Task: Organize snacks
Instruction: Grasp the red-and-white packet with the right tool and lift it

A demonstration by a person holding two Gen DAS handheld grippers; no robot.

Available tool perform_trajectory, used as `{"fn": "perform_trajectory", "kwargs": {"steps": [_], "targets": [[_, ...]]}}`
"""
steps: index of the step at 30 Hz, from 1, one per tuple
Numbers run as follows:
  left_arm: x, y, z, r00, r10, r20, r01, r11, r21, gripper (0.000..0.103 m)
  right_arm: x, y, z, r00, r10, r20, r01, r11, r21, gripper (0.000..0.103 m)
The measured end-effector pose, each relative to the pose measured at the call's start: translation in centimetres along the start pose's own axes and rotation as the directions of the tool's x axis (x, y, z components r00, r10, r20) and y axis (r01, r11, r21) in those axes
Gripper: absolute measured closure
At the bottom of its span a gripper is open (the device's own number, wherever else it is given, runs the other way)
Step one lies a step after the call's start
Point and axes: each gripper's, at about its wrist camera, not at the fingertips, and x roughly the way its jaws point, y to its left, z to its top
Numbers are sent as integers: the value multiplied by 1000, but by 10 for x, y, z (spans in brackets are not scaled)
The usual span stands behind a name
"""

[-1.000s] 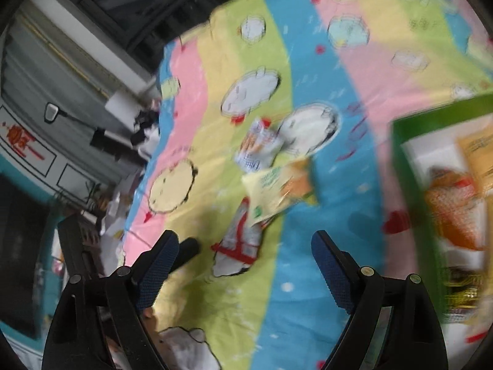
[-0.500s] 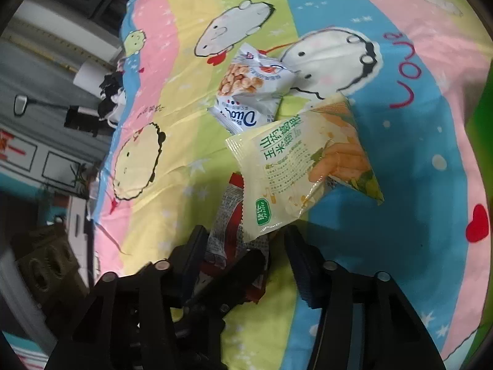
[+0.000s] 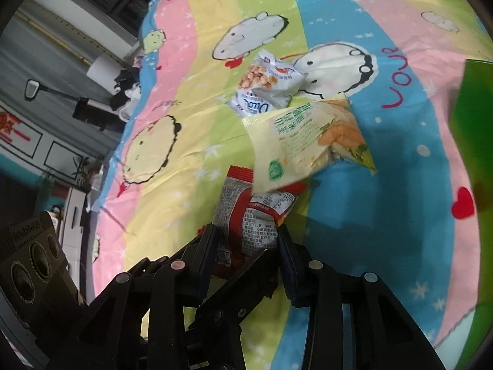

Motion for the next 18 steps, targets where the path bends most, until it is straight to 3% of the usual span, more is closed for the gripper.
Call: {"fn": "perform_trajectory", "kwargs": {"steps": [10, 18], "targets": [[-51, -39, -9, 994, 21, 111, -29, 997, 69, 50, -58, 14, -22, 994, 48, 96, -44, 998, -43, 62], [-88, -96, -1, 965, -1, 264, -45, 985, 169, 50, -132, 13, -25, 960, 87, 268, -57, 991, -118, 62]]}}
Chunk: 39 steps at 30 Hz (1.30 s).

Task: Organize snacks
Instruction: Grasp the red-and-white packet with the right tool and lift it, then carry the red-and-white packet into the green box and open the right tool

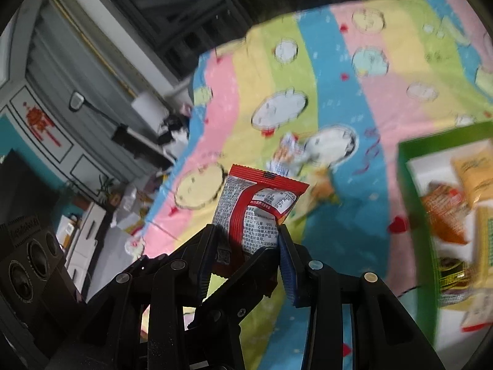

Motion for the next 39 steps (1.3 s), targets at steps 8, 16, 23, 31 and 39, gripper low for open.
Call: {"fn": "perform_trajectory", "kwargs": {"steps": [8, 16, 23, 31, 39], "targets": [[6, -57, 18, 995, -82, 51, 78, 995, 70, 49, -57, -32, 13, 993, -54, 103, 53, 998, 14, 62], [26, -108, 27, 980, -192, 43, 185, 974, 130, 49, -96, -71, 20, 975, -142, 170, 135, 989, 55, 62], [60, -138, 26, 963, -266, -51, 270, 955, 121, 49, -104, -112, 23, 966, -226, 129, 206, 967, 149, 62], [107, -155, 14, 934, -304, -190, 322, 944, 69, 50, -94, -162, 20, 963, -267, 33, 249, 930, 269, 61], [142, -161, 1, 905, -302, -299, 320, 947, 12, 53, -75, -200, 14, 961, -268, -61, 272, 895, 353, 59]]}}
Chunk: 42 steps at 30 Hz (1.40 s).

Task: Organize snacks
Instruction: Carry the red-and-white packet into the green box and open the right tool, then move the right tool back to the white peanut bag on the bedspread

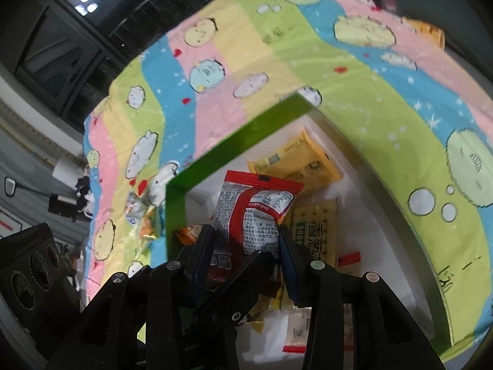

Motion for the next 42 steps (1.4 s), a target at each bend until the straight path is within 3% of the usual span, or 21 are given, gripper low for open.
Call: {"fn": "perform_trajectory", "kwargs": {"steps": [4, 12, 18, 21, 23, 28, 31, 39, 42], "targets": [[11, 7, 0, 998, -9, -60, 6, 999, -44, 56, 12, -7, 0, 999, -25, -39, 26, 999, 24, 59], [7, 6, -4, 997, -41, -71, 37, 998, -55, 55, 10, -12, 1, 997, -70, -36, 71, 997, 34, 59], [-29, 18, -5, 995, -98, 16, 99, 991, -93, 38, -4, -8, 3, 992, -115, 42, 114, 993, 24, 39], [-55, 33, -8, 989, -132, 62, 138, 984, -114, 33, -11, 3, 2, 992, -95, 86, 96, 995, -3, 28], [-73, 47, -12, 987, -131, 97, 144, 979, -145, 24, -15, 13, 0, 989, -95, 113, 99, 995, -28, 25], [-123, 100, -25, 984, -41, 171, 85, 962, -258, 14, -17, 43, -5, 983, -109, 146, 125, 987, -103, 24], [-149, 134, -35, 983, 59, 174, -1, 949, -314, 5, -16, 59, -10, 983, -94, 160, 117, 983, -140, 18], [-189, 225, -72, 959, 244, 142, -156, 876, -456, 1, 6, 116, -31, 992, -34, 123, 64, 967, -245, 16], [-184, 258, -89, 948, 299, 110, -199, 827, -526, 1, 24, 145, -39, 998, 12, 58, 6, 955, -297, 16]]}}
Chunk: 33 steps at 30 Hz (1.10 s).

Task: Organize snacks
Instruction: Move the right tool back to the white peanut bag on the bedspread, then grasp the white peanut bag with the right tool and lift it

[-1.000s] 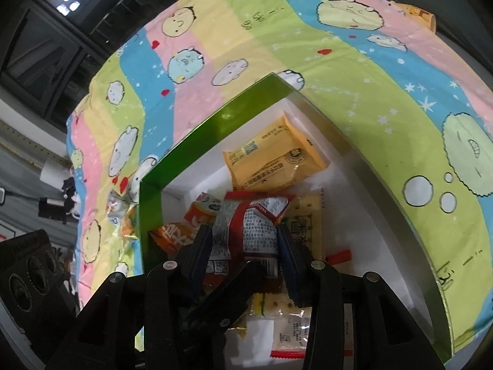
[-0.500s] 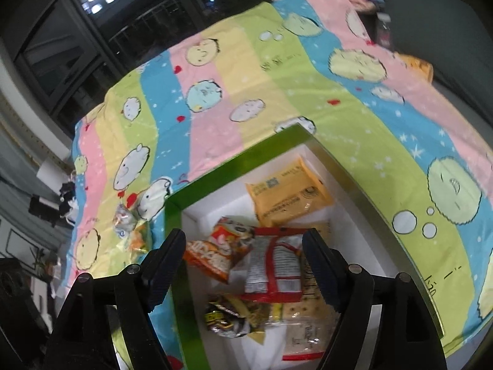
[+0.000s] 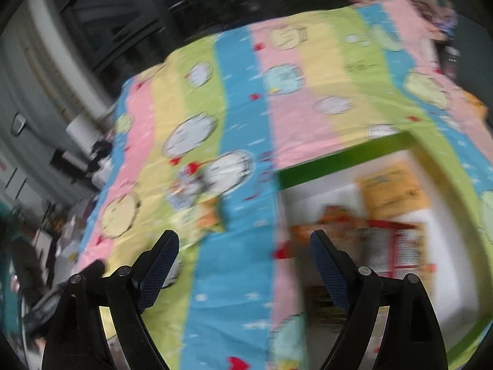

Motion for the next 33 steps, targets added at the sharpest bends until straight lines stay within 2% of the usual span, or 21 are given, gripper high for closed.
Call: {"fn": "perform_trajectory", "kwargs": {"steps": [3, 8, 12, 16, 18, 21, 22, 23, 24, 25, 28, 33], "targets": [[6, 18, 4, 998, 42, -36, -43, 998, -43, 1, 30, 32, 7, 998, 0, -62, -3, 999, -46, 16], [1, 24, 5, 996, 87, -5, -87, 995, -49, 1, 101, 76, 37, 986, 32, -163, -42, 997, -60, 16], [-1, 29, 7, 996, 84, -20, -85, 995, -55, 1, 160, 90, 57, 973, -29, -229, 31, 1000, 5, 16], [-2, 38, 9, 995, 99, -17, -100, 992, -78, 1, 196, 90, 65, 968, -11, -251, 45, 990, 131, 16], [-2, 40, 9, 994, 109, -21, -110, 990, -88, 1, 210, 90, 67, 966, -31, -258, 74, 985, 156, 16], [-3, 41, 9, 992, 122, -20, -124, 988, -90, 1, 226, 90, 67, 961, -71, -269, 117, 980, 159, 24], [-3, 40, 10, 992, 123, -20, -125, 988, -88, 1, 230, 90, 66, 957, -87, -278, 132, 980, 148, 31], [-4, 40, 10, 992, 122, -20, -123, 989, -85, 1, 233, 90, 64, 953, -102, -287, 147, 979, 140, 44], [-4, 40, 11, 993, 120, -18, -122, 989, -85, 1, 234, 89, 63, 949, -121, -290, 164, 978, 129, 46], [-4, 41, 11, 993, 120, -18, -121, 989, -86, 1, 230, 89, 63, 953, -126, -275, 163, 979, 118, 56], [-3, 40, 10, 992, 126, -20, -128, 988, -81, 1, 211, 92, 64, 966, -104, -235, 126, 989, 81, 60], [-2, 37, 9, 990, 137, -20, -138, 988, -68, 1, 151, 100, 68, 985, -32, -169, 33, 999, 1, 61]]}}
